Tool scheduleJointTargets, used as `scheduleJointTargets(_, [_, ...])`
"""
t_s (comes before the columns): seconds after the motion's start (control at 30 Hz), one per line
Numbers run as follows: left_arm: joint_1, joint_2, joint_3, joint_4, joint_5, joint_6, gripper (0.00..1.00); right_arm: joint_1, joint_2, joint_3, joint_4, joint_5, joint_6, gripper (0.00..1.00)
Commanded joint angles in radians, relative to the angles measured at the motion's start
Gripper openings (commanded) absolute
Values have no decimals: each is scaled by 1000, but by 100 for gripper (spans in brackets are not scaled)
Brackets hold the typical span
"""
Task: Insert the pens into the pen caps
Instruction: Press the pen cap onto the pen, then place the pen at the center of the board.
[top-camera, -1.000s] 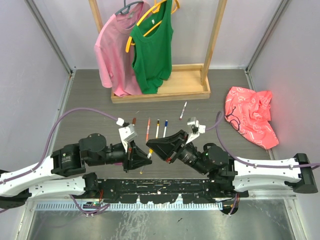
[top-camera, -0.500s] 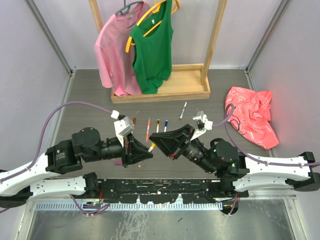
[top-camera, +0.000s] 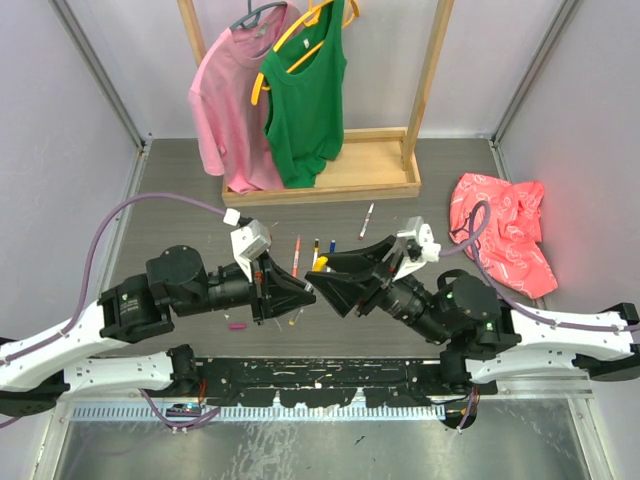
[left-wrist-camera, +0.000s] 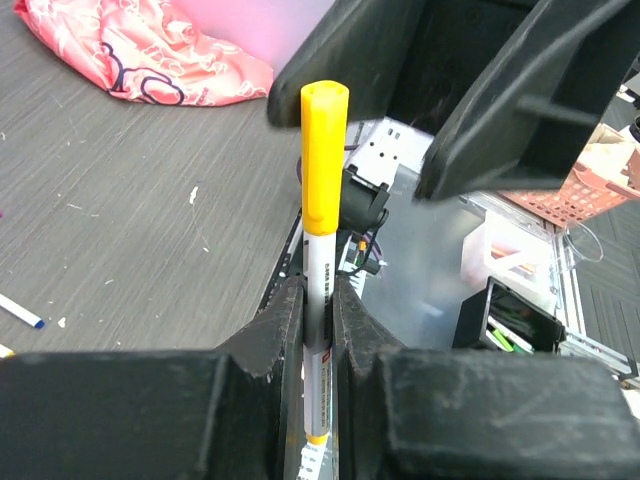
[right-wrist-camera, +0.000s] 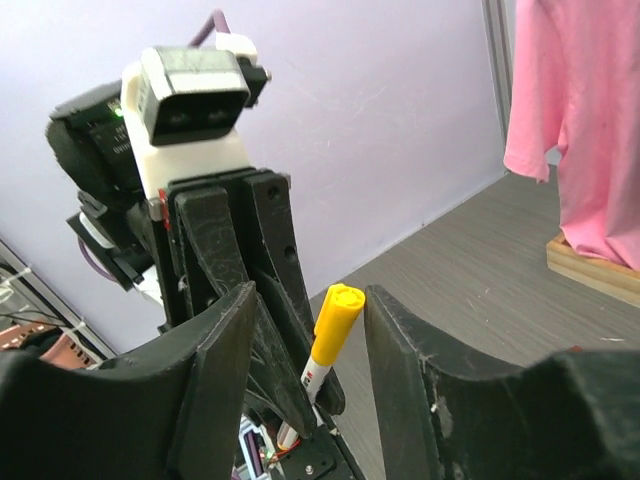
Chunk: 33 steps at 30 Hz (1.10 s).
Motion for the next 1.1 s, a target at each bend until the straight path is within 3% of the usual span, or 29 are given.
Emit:
scheduleJointTargets(0.0, [3, -20, 7, 53, 16, -11, 0, 6, -86, -3, 32, 41, -28, 54])
scheduleJointTargets(0.37, [3, -108, -70, 44, -45, 7, 0, 6, -253, -184, -189, 272, 140, 71])
scheduleJointTargets(0.43, [3, -110, -75, 13, -96, 3, 0, 6, -258, -205, -229, 325, 175, 76])
scheduleJointTargets(0.53, [3, -101, -76, -37, -193, -11, 0, 6, -222, -193, -343, 414, 231, 99])
scheduleJointTargets(0.7, [13, -59, -72, -157, -406, -71, 0, -27, -68, -122, -502, 500, 316, 100])
scheduleJointTargets(0.83, [81, 3, -72, -230, -435, -120, 0, -259, 13, -113, -523, 274, 346, 100])
scheduleJointTargets(0.97, [204, 49, -110, -229, -338, -151, 0, -542, 73, -178, -473, -58, 373, 100])
scheduleJointTargets(1.07, [292, 81, -139, -215, -281, -160, 0, -641, 115, -227, -438, -197, 392, 100])
